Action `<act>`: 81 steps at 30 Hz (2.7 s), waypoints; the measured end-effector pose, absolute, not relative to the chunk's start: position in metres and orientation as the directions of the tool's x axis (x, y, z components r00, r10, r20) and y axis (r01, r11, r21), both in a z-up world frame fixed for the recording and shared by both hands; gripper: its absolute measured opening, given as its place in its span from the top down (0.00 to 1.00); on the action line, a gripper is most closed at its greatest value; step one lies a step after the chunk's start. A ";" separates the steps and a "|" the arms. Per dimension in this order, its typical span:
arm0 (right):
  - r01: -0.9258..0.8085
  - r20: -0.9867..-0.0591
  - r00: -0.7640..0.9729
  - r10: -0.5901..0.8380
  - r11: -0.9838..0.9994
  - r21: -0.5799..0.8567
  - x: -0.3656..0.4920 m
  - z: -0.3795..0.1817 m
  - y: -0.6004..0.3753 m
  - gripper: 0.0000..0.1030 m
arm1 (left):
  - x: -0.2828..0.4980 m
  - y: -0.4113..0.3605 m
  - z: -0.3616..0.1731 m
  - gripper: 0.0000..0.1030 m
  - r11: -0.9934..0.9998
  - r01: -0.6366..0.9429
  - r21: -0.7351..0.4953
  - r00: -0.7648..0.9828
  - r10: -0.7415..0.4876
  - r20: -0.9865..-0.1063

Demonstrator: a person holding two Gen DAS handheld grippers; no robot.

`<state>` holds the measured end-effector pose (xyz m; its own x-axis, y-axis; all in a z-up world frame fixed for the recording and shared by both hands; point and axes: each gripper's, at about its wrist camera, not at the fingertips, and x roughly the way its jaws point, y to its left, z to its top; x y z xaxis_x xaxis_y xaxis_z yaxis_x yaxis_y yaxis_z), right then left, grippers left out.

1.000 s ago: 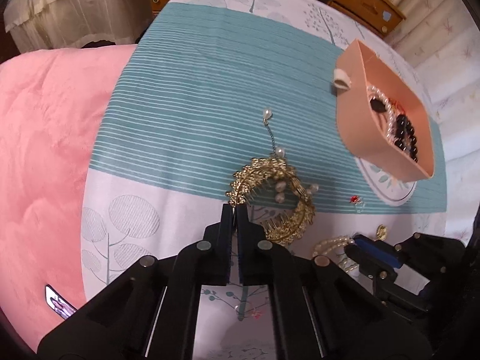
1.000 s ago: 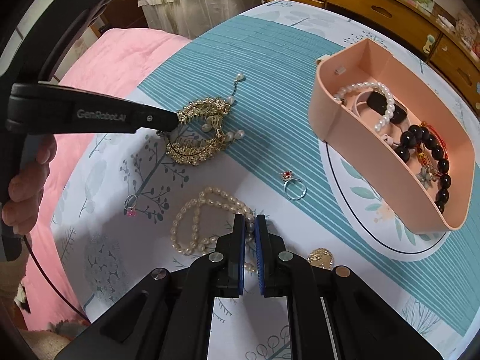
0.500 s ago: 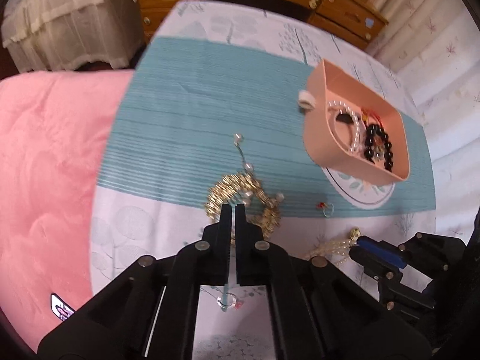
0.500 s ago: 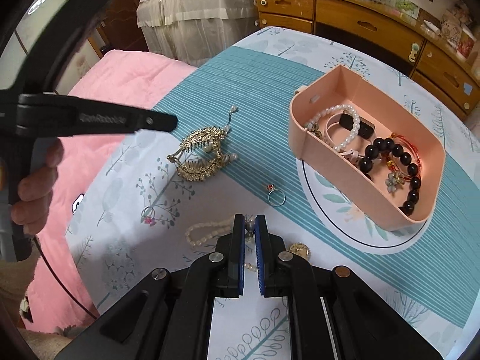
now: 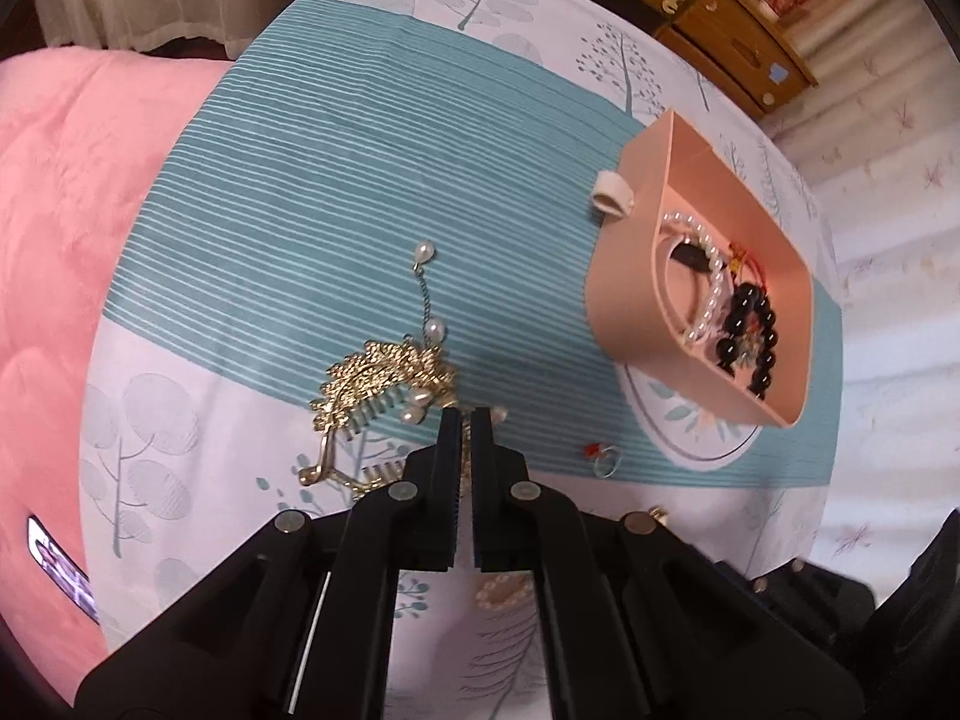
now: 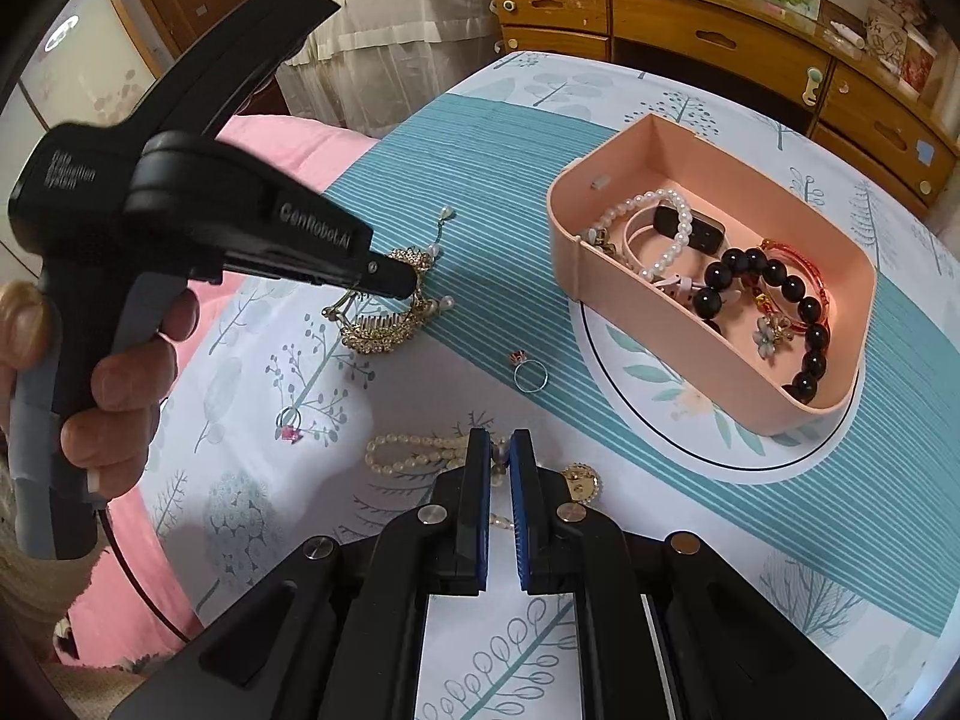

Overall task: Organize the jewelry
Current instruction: 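Close the left tool on the gold leaf hair clip, then lift the gold leaf hair clip into the pink tray and open the left tool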

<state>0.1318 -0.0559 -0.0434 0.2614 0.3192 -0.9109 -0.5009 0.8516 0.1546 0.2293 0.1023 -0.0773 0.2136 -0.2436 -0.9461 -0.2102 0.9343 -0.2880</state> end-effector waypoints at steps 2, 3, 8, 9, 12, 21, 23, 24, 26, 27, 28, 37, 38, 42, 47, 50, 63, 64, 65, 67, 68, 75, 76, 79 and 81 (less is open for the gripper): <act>-0.500 -0.910 0.262 0.321 0.852 0.157 0.132 -0.044 -0.057 0.94 | 0.232 0.102 -0.077 0.95 0.934 -0.219 -0.281 0.212 -0.235 -0.948; -0.498 -0.910 0.262 0.322 0.852 0.158 0.132 -0.044 -0.057 0.94 | 0.233 0.102 -0.078 0.92 0.934 -0.223 -0.281 0.211 -0.235 -0.949; -0.491 -0.906 0.264 0.331 0.855 0.169 0.133 -0.045 -0.062 0.94 | 0.237 0.104 -0.080 0.69 0.935 -0.246 -0.256 0.206 -0.208 -0.956; -0.490 -0.905 0.265 0.332 0.855 0.170 0.133 -0.045 -0.062 0.94 | 0.237 0.104 -0.082 0.69 0.934 -0.248 -0.257 0.203 -0.210 -0.957; -0.485 -0.904 0.266 0.334 0.857 0.174 0.134 -0.047 -0.065 0.94 | 0.240 0.102 -0.085 0.69 0.935 -0.252 -0.249 0.196 -0.203 -0.959; -0.472 -0.902 0.268 0.338 0.862 0.183 0.136 -0.050 -0.074 0.94 | 0.249 0.089 -0.095 0.83 0.946 -0.271 -0.180 0.190 -0.130 -0.973; -0.469 -0.902 0.266 0.339 0.863 0.187 0.136 -0.051 -0.076 0.94 | 0.251 0.087 -0.096 0.84 0.949 -0.270 -0.165 0.193 -0.114 -0.974; -0.467 -0.902 0.266 0.339 0.864 0.188 0.135 -0.052 -0.077 0.94 | 0.253 0.084 -0.097 0.84 0.951 -0.267 -0.155 0.193 -0.105 -0.976; -0.462 -0.902 0.263 0.342 0.865 0.193 0.135 -0.053 -0.079 0.94 | 0.255 0.080 -0.097 0.84 0.956 -0.261 -0.134 0.189 -0.086 -0.978; -0.461 -0.902 0.262 0.343 0.866 0.195 0.135 -0.054 -0.080 0.94 | 0.257 0.078 -0.098 0.84 0.959 -0.255 -0.121 0.183 -0.075 -0.980; -0.459 -0.902 0.260 0.344 0.866 0.198 0.135 -0.055 -0.081 0.94 | 0.258 0.075 -0.098 0.84 0.961 -0.252 -0.112 0.179 -0.068 -0.982; -0.451 -0.896 0.263 0.358 0.867 0.214 0.134 -0.055 -0.087 0.94 | 0.263 0.058 -0.097 0.91 0.976 -0.205 -0.071 0.183 -0.033 -0.983; -0.449 -0.895 0.265 0.359 0.867 0.215 0.133 -0.054 -0.089 0.94 | 0.261 0.056 -0.095 0.93 0.978 -0.196 -0.070 0.192 -0.032 -0.981; -0.444 -0.892 0.277 0.357 0.871 0.210 0.132 -0.050 -0.096 0.94 | 0.248 0.054 -0.086 0.93 0.981 -0.177 -0.075 0.211 -0.037 -0.977; -0.437 -0.882 0.307 0.359 0.876 0.204 0.129 -0.037 -0.106 0.94 | 0.230 0.059 -0.063 0.93 0.984 -0.153 -0.087 0.249 -0.047 -0.967; -0.434 -0.874 0.328 0.359 0.879 0.198 0.127 -0.024 -0.110 0.94 | 0.222 0.058 -0.045 0.93 0.986 -0.133 -0.101 0.279 -0.060 -0.958; -0.390 -0.795 0.509 0.330 0.912 0.128 0.127 0.068 -0.129 0.94 | 0.193 0.024 0.055 0.93 0.986 0.009 -0.167 0.433 -0.154 -0.888; -0.381 -0.784 0.528 0.328 0.916 0.126 0.129 0.077 -0.132 0.94 | 0.193 0.021 0.058 0.93 0.985 0.016 -0.170 0.440 -0.160 -0.883; -0.372 -0.774 0.544 0.323 0.920 0.122 0.131 0.084 -0.134 0.94 | 0.195 0.017 0.064 0.93 0.985 0.023 -0.170 0.454 -0.162 -0.876; -0.352 -0.755 0.579 0.307 0.930 0.108 0.135 0.096 -0.138 0.94 | 0.199 0.011 0.070 0.93 0.984 0.035 -0.176 0.472 -0.171 -0.865; -0.347 -0.752 0.586 0.303 0.932 0.106 0.139 0.101 -0.140 0.94 | 0.202 0.008 0.072 0.93 0.983 0.042 -0.180 0.477 -0.178 -0.861; -0.375 -0.811 0.486 0.326 0.916 0.144 0.146 0.080 -0.137 0.94 | 0.224 -0.010 0.063 0.93 0.972 0.086 -0.217 0.461 -0.232 -0.857; -0.370 -0.823 0.467 0.323 0.917 0.150 0.147 0.072 -0.138 0.94 | 0.228 -0.012 0.060 0.93 0.971 0.091 -0.220 0.462 -0.237 -0.855; -0.348 -0.841 0.439 0.317 0.923 0.166 0.148 0.049 -0.142 0.94 | 0.240 -0.019 0.052 0.93 0.967 0.112 -0.227 0.458 -0.253 -0.852; -0.333 -0.852 0.416 0.318 0.925 0.183 0.150 0.037 -0.147 0.94 | 0.249 -0.025 0.047 0.93 0.966 0.128 -0.227 0.453 -0.260 -0.852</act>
<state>0.1504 -0.1470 0.0371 0.4160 0.3185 -0.8518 -0.3325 0.9251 0.1835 0.2486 -0.0252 0.0466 0.4535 -0.2601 -0.8525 0.1279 0.9656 -0.2265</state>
